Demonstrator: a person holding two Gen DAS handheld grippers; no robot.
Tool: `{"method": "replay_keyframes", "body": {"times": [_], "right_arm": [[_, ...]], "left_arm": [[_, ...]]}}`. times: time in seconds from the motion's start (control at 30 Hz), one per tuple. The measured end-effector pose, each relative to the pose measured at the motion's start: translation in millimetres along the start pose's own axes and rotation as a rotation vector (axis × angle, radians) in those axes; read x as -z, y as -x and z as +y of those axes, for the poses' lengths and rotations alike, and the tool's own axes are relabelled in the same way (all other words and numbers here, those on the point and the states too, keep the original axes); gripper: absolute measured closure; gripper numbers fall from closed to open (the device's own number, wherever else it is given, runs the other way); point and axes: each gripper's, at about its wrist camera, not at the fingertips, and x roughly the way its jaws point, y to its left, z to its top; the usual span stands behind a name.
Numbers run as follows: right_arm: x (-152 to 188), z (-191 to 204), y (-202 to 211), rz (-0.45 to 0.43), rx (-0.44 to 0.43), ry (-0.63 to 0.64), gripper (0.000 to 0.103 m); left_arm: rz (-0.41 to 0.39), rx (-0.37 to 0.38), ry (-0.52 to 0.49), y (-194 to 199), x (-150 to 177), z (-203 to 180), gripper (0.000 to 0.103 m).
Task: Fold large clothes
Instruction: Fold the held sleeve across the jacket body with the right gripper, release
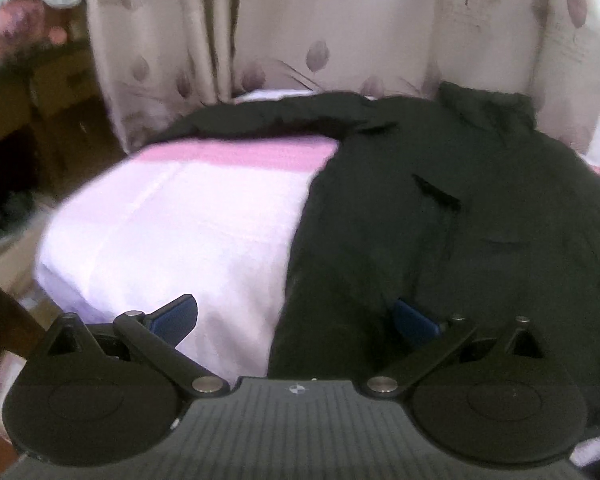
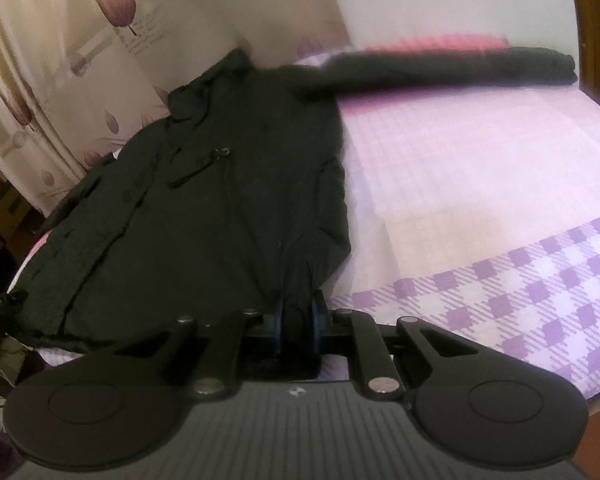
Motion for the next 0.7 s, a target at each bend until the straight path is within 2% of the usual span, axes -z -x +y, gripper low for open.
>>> {"method": "replay_keyframes", "body": {"times": [0.07, 0.1, 0.2, 0.27, 0.33, 0.43, 0.6, 0.63, 0.7], "right_arm": [[0, -1, 0, 0.000, -0.008, -0.009, 0.088], [1, -1, 0, 0.000, -0.009, -0.009, 0.087], [1, -1, -2, -0.001, -0.012, -0.006, 0.087], [1, -1, -2, 0.003, -0.012, 0.006, 0.088], [2, 1, -2, 0.008, -0.017, 0.019, 0.089], [4, 2, 0, 0.035, -0.035, 0.037, 0.090], [5, -6, 6, 0.061, -0.058, 0.021, 0.088], [3, -9, 8, 0.065, -0.069, 0.001, 0.088], [-5, -18, 14, 0.045, -0.093, -0.058, 0.083]], "left_arm": [[0.008, 0.077, 0.003, -1, 1, 1, 0.023], [0.012, 0.096, 0.001, -2, 2, 1, 0.026], [0.015, 0.156, 0.004, -1, 4, 2, 0.049], [0.019, 0.185, 0.020, 2, 4, 5, 0.070], [0.021, 0.191, 0.024, 4, 3, 4, 0.075], [0.025, 0.178, -0.009, 10, 6, 2, 0.082], [0.050, 0.168, -0.042, 25, 10, 3, 0.080], [0.048, 0.158, -0.041, 29, 9, 4, 0.076], [0.019, 0.130, -0.041, 38, 3, 5, 0.061]]}}
